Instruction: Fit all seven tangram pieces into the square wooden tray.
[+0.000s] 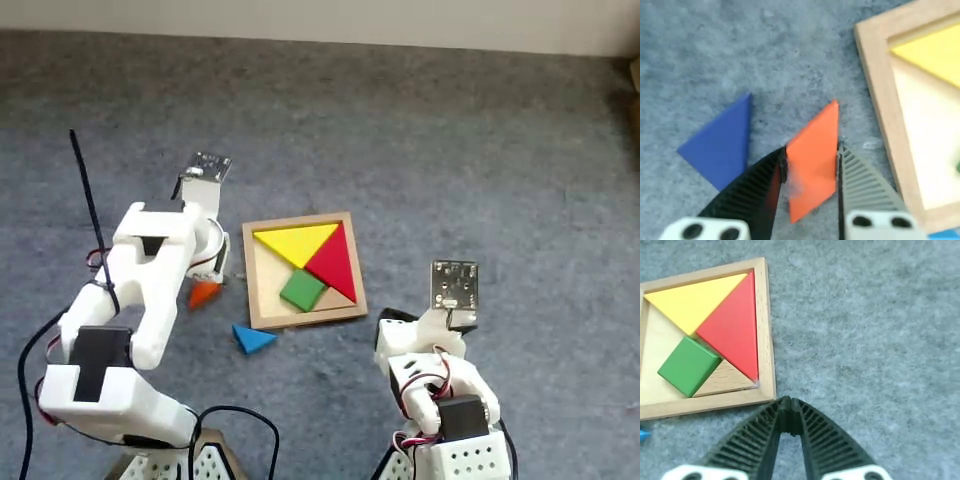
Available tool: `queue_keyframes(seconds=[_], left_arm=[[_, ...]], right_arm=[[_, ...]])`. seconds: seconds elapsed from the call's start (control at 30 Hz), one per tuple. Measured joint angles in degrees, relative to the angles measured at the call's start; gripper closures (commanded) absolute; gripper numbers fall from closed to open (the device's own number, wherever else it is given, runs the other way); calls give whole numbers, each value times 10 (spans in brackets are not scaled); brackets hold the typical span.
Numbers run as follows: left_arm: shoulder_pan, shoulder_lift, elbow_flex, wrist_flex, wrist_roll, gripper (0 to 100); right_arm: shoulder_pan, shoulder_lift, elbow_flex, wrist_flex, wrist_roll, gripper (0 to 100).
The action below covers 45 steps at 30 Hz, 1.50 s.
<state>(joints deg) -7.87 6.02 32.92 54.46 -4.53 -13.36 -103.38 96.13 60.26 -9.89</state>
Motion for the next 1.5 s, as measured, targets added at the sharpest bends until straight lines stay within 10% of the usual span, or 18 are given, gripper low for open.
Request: queue_keyframes(seconds=[1.33, 1.5], left_arm=[[236, -164, -13, 62, 63, 932], [253, -164, -13, 62, 63, 790]], right_arm=[[0, 0, 0, 0, 0, 995], [0, 0, 0, 0, 0, 995]])
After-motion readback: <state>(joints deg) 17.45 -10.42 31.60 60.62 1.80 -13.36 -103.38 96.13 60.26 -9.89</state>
